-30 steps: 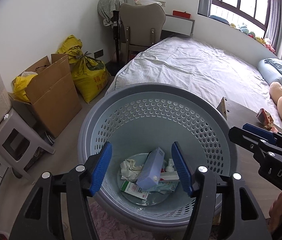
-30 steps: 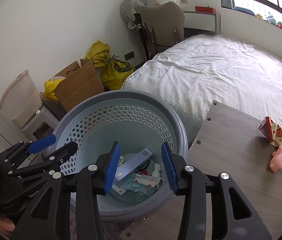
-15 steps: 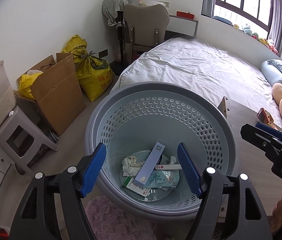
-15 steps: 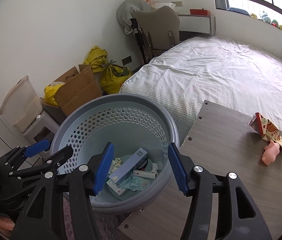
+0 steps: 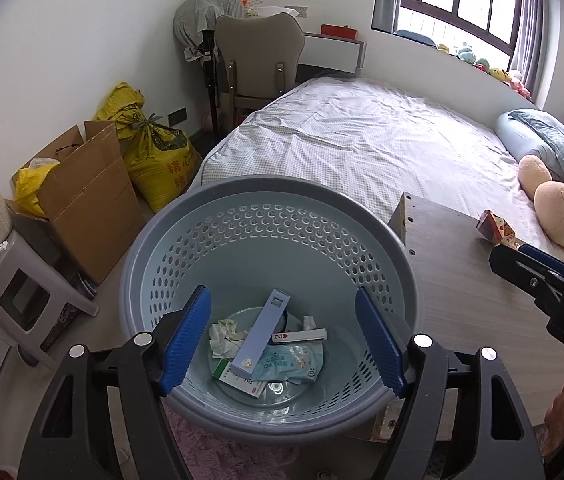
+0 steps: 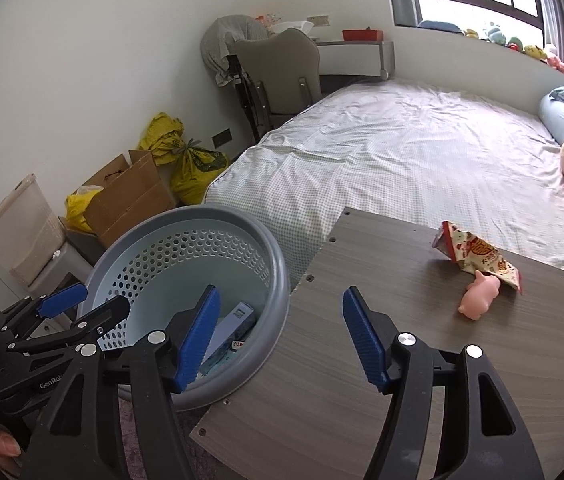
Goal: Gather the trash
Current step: 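Withdraw both tools from the basket back over the table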
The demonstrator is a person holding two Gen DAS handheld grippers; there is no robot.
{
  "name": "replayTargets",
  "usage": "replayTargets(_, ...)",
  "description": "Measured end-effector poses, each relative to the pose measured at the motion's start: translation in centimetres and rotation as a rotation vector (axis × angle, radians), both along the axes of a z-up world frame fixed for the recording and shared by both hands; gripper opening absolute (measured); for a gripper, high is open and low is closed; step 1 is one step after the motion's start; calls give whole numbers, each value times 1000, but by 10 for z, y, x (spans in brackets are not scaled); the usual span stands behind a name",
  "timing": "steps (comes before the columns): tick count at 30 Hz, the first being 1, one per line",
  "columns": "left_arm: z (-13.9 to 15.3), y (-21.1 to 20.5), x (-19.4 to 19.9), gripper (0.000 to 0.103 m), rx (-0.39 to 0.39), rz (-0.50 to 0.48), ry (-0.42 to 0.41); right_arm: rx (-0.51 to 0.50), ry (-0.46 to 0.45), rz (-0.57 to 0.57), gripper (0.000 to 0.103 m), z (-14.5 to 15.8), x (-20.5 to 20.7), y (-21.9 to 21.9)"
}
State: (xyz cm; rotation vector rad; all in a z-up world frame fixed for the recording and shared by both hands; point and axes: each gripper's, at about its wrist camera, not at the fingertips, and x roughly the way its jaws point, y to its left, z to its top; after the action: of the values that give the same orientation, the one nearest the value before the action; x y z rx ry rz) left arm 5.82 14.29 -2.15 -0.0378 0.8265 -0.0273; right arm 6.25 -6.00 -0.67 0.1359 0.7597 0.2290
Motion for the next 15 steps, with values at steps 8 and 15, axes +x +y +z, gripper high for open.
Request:
replayTargets(8,2,-29,-1,71,-1,-48,-7,12,-1,-97,64,-3,-13,-47)
replayTargets(15,3,-56,3,71,24,-87,-14,21,11,-182,64,-17,-18,-89)
